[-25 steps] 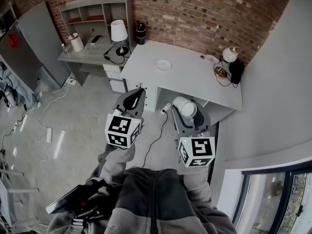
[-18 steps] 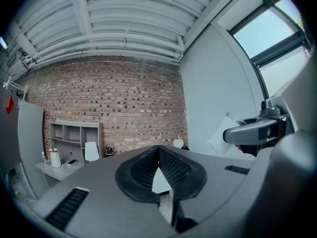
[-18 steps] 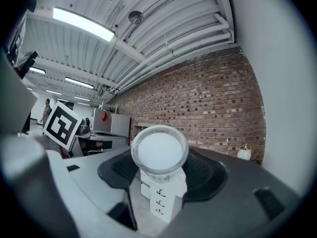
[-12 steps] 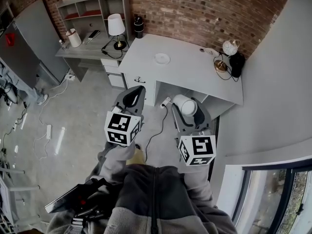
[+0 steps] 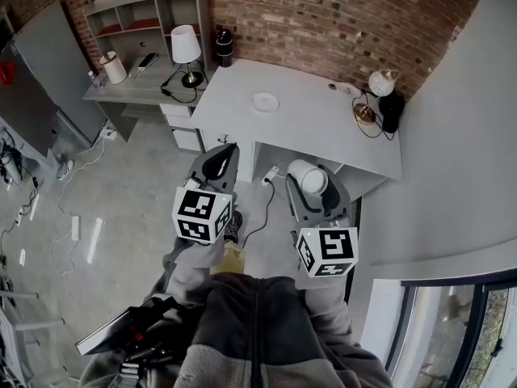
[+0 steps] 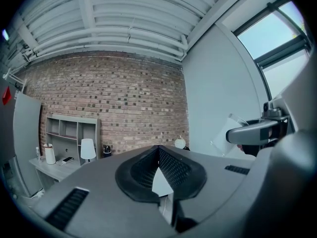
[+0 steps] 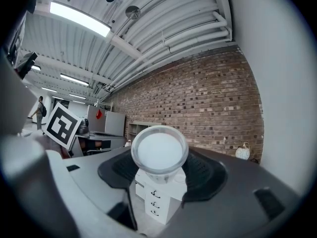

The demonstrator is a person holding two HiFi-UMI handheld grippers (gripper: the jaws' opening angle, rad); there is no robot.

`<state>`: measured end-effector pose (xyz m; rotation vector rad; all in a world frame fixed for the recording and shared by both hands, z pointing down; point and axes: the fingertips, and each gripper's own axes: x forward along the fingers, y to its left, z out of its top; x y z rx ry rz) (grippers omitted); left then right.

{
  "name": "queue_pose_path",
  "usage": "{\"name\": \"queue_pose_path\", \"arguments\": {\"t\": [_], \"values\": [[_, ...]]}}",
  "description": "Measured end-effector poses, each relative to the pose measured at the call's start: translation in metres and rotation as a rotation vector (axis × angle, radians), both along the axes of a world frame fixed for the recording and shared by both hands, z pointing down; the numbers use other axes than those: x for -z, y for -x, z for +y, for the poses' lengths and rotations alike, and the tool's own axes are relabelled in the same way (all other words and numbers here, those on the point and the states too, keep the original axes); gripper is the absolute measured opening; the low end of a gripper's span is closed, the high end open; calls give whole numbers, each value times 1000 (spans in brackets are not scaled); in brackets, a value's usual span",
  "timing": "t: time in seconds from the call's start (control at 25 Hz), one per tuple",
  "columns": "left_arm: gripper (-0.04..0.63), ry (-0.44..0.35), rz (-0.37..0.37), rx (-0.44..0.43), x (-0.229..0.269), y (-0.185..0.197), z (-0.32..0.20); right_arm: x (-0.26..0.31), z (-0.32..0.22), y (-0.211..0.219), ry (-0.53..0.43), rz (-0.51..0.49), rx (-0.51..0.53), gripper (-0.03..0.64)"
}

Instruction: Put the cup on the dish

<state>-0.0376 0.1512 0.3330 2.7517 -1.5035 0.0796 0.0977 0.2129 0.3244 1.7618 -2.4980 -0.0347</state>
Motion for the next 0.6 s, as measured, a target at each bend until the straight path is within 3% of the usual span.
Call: {"name": "queue_pose_path", "arguments": {"t": [0.36,0.6], "values": [[5,-13,53,-17,5,5,-82,12,-75,7,-19,47,-14,265],[5,-9,88,19,8,24,-139,19,-122,22,-26,73,-4,264]]}}
